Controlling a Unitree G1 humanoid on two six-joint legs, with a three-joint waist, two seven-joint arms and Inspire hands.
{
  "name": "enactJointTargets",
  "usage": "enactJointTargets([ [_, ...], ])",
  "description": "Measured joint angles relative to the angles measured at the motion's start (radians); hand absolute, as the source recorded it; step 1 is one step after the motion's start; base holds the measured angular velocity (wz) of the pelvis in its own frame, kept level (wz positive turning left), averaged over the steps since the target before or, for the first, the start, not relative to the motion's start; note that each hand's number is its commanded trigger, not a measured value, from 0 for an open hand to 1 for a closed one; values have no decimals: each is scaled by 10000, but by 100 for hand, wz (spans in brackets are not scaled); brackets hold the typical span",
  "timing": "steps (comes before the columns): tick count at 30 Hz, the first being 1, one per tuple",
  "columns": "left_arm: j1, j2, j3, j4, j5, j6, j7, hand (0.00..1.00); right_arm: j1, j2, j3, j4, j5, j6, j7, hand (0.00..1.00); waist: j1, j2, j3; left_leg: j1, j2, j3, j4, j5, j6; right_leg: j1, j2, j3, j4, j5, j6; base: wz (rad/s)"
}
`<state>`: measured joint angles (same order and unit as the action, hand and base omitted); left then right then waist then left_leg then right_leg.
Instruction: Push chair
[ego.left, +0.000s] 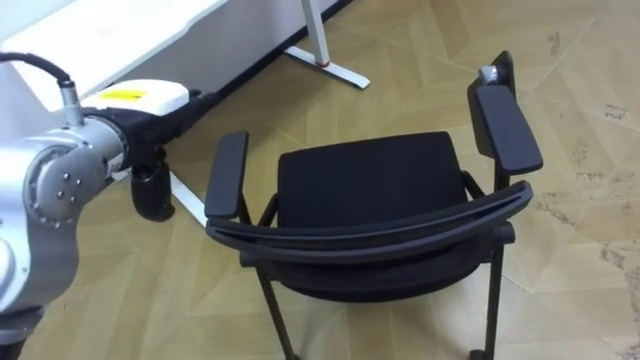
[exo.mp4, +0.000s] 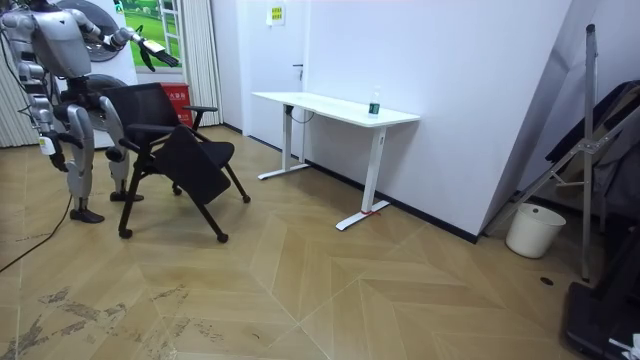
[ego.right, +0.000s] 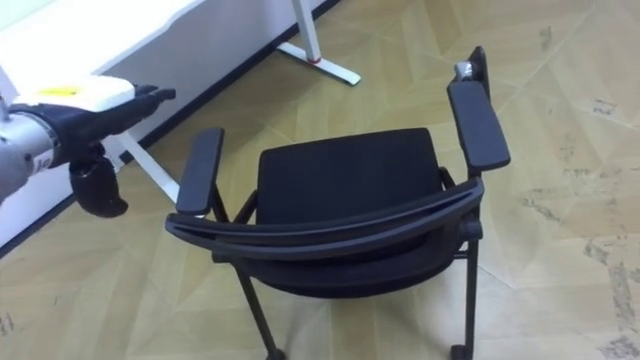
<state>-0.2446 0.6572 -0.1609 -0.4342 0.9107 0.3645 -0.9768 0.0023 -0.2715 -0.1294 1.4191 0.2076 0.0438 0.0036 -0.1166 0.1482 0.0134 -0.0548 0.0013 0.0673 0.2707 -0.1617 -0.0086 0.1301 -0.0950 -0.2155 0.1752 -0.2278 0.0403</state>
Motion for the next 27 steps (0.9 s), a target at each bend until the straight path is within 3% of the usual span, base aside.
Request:
enactJointTargets([
  [7,3,-31,-118,-2,-994,-77,-388,0,-114,-20,274,182,6,12,82,0,-221,-29,21,79,25,137,2,-15,18,-48,-7,202,94,0,0,-7],
  [12,3,-31,-669,-10,-1354,-80,-410,0,-117,-23,314,190,259,13,117,0,-248,-35,25,73,19,147,59,-38,52,-58,-15,244,103,2,13,0],
  [20,3,-33,-918,-116,-2125,-68,-404,0,-158,-13,413,203,617,15,-22,0,-321,99,-72,110,18,148,56,-39,56,-28,-13,262,106,5,21,0],
  [24,3,-72,-931,-98,-2506,-80,-394,0,-259,-9,675,201,607,14,-124,0,-430,55,-39,145,18,149,42,-40,55,12,-13,258,113,6,21,0],
  [27,3,-233,-988,178,-2901,-124,-340,0,-235,-7,804,171,603,34,-154,0,-460,-53,39,146,19,145,43,-40,56,16,-12,259,118,7,22,0],
])
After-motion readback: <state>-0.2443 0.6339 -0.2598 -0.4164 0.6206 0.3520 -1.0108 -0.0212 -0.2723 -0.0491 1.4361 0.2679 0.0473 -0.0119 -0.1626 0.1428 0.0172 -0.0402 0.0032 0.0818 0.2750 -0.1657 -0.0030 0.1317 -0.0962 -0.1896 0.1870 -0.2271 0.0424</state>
